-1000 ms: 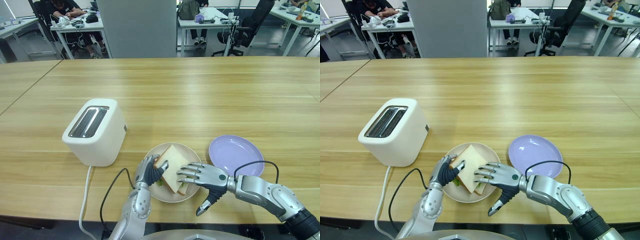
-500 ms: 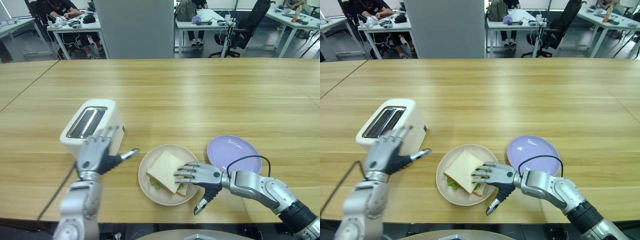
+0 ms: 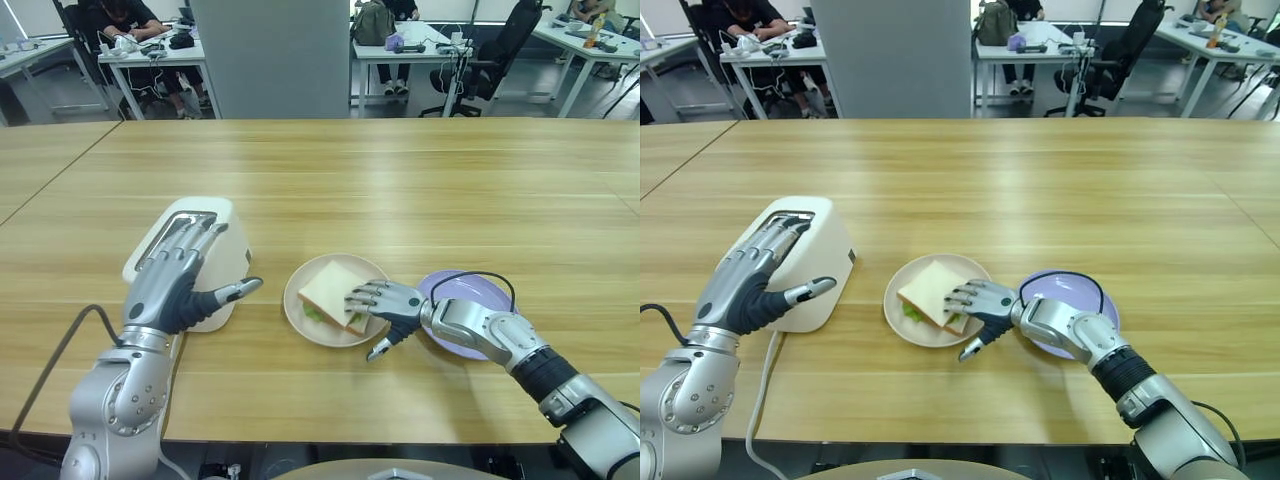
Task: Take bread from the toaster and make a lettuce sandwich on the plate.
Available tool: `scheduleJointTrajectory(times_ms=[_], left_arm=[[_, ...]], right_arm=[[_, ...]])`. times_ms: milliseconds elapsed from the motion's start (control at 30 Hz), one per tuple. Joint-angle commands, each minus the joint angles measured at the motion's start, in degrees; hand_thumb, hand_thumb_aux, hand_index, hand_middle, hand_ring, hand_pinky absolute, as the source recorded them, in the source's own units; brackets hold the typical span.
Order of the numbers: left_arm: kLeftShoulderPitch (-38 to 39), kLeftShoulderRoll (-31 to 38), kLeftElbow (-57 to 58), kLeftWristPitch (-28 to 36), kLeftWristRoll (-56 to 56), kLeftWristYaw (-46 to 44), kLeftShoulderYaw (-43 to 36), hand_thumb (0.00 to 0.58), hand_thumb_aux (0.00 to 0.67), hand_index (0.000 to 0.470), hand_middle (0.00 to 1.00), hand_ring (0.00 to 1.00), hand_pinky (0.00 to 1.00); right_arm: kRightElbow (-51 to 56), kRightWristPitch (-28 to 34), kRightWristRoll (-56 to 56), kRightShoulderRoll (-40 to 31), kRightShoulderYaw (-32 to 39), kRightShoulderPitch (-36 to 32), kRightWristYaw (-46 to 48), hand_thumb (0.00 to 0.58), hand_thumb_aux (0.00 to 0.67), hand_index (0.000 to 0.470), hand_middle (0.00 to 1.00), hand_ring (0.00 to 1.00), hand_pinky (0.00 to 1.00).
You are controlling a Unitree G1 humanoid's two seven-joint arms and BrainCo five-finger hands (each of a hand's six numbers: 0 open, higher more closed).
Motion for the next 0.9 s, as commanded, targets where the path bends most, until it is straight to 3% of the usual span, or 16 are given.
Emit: scheduleJointTrajectory(times_ms=[33,67,100,133,167,200,233,367,533,700,900], left_arm=[[0.9,-0.2,1.9,-2.3,-3.7,-2.4,-1.2,0.201,0.129,0.088,0.10,0.10,0.10],[1.2,-0.4,2.3,-3.1,-4.2,-2.3,-1.2,0.313,0.215,0.148,0.40,0.40,0.40],[1.7,-0.5,2.6,-3.9,-4.9,-2.5,-1.4,0.313,0.215,0.148,0.40,0.40,0.40],[2.0,-0.5,2.8,-4.5,-5.4,-2.6,-1.6,0.580,0.670,0.460,1.00,1.00,1.00],[2.5,-0.7,2.8,-5.0,-5.8,-2.7,-1.7,0.580,0.670,0.460,1.00,1.00,1.00],[2.8,-0.6,2.9,-5.7,-6.2,-3.0,-1.9,0.580,0.670,0.460,1.00,1.00,1.00],[2.9,-0.3,3.0,-6.7,-6.5,-3.2,-2.2,0.580,0.670,0.460,1.00,1.00,1.00],[3.6,0.8,3.4,-10.1,-8.3,-5.2,-4.1,0.580,0.670,0.460,1.00,1.00,1.00],[5.7,7.6,6.0,-16.5,-8.7,-13.2,-11.3,0.580,0.670,0.460,1.00,1.00,1.00],[2.2,10.2,14.6,-19.0,-3.4,-18.0,-21.3,0.580,0.670,0.460,1.00,1.00,1.00],[-8.4,8.7,29.4,-20.7,3.2,-20.5,-31.5,0.580,0.670,0.460,1.00,1.00,1.00]], right_arm=[[0.0,-0.4,5.9,1.0,-2.9,1.7,-3.1,0.000,0.000,0.000,0.00,0.00,0.00],[-0.8,-1.0,8.2,1.2,-4.1,2.4,-4.2,0.000,0.000,0.000,0.00,0.00,0.00],[-1.8,-2.0,11.2,1.4,-5.2,3.2,-4.0,0.000,0.000,0.000,0.00,0.00,0.00],[-2.8,-2.7,13.7,1.5,-6.1,4.0,-3.6,0.066,0.039,0.027,0.00,0.00,0.00],[-3.9,-3.7,17.2,1.7,-7.0,4.9,-2.8,0.580,0.654,0.449,0.06,0.06,0.06],[-5.2,-4.5,20.5,1.7,-7.8,5.8,-1.8,0.580,0.670,0.460,0.89,0.89,0.89],[-7.0,-5.0,23.6,1.6,-8.8,6.7,-0.8,0.580,0.670,0.460,1.00,1.00,1.00],[-15.4,-5.2,34.0,0.1,-12.8,10.2,3.2,0.580,0.670,0.460,1.00,1.00,1.00],[-28.3,3.1,46.3,-5.9,-11.3,18.4,18.9,0.580,0.670,0.460,1.00,1.00,1.00],[-30.4,7.6,40.6,-10.9,-6.3,25.1,29.0,0.580,0.670,0.460,1.00,1.00,1.00],[-22.5,8.4,28.5,-8.4,-0.5,24.7,29.7,0.580,0.670,0.460,1.00,1.00,1.00]])
